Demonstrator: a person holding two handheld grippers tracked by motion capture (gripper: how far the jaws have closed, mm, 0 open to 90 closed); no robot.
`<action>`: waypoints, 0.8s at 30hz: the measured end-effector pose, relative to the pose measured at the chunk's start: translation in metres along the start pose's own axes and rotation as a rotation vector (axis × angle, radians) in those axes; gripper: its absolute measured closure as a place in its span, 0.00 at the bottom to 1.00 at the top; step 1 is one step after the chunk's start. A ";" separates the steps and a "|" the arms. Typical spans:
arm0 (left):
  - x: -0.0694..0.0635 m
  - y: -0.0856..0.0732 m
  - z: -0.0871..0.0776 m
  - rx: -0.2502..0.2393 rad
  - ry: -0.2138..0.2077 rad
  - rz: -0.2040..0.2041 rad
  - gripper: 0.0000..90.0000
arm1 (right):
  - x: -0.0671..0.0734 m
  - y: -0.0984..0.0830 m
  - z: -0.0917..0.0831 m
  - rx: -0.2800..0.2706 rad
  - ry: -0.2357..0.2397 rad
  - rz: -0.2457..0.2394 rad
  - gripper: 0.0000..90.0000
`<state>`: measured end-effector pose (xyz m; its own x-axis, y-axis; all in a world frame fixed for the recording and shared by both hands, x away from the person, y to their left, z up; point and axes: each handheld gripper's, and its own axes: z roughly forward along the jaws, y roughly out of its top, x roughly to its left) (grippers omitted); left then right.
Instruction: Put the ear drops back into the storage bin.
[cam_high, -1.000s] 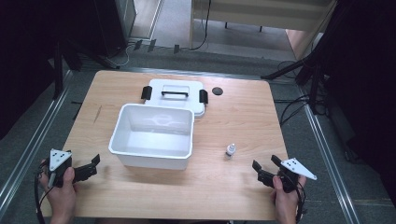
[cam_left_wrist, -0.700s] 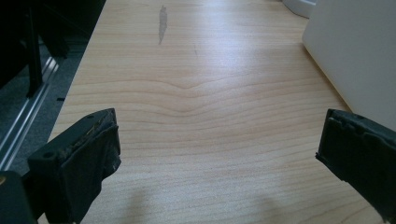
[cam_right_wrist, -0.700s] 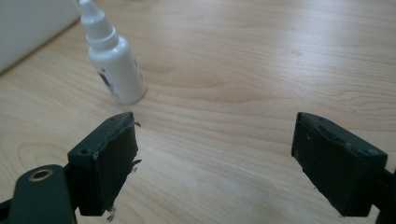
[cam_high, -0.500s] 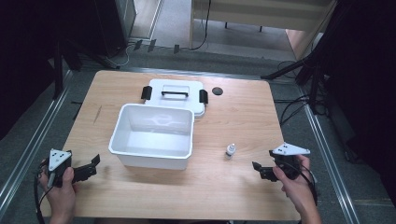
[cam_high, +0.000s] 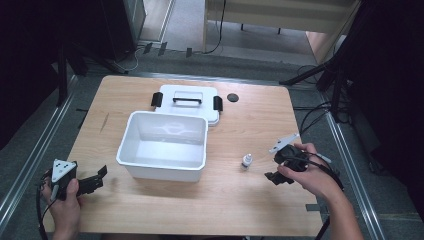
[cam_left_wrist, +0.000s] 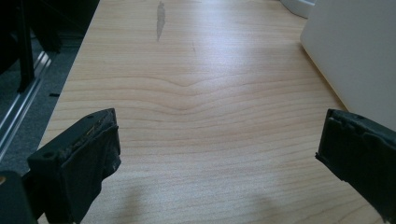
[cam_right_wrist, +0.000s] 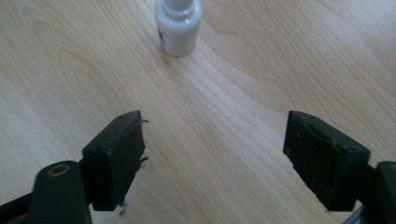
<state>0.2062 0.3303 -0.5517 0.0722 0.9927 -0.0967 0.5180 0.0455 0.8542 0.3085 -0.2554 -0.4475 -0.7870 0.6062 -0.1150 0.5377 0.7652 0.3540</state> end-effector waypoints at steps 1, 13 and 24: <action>0.000 0.000 0.000 0.000 0.000 0.000 0.00 | 0.000 0.000 0.000 0.000 0.000 0.000 0.24; 0.000 0.000 0.000 -0.002 -0.003 -0.003 0.00 | 0.011 0.059 0.007 0.177 0.052 -0.113 0.27; 0.001 0.000 0.000 0.002 -0.009 -0.003 0.00 | 0.012 0.090 0.020 0.250 0.079 -0.135 0.58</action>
<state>0.2067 0.3309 -0.5519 0.0786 0.9915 -0.1034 0.5199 0.0478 0.8529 0.3531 -0.1748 -0.4353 -0.8725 0.4837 -0.0694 0.4764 0.8736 0.0992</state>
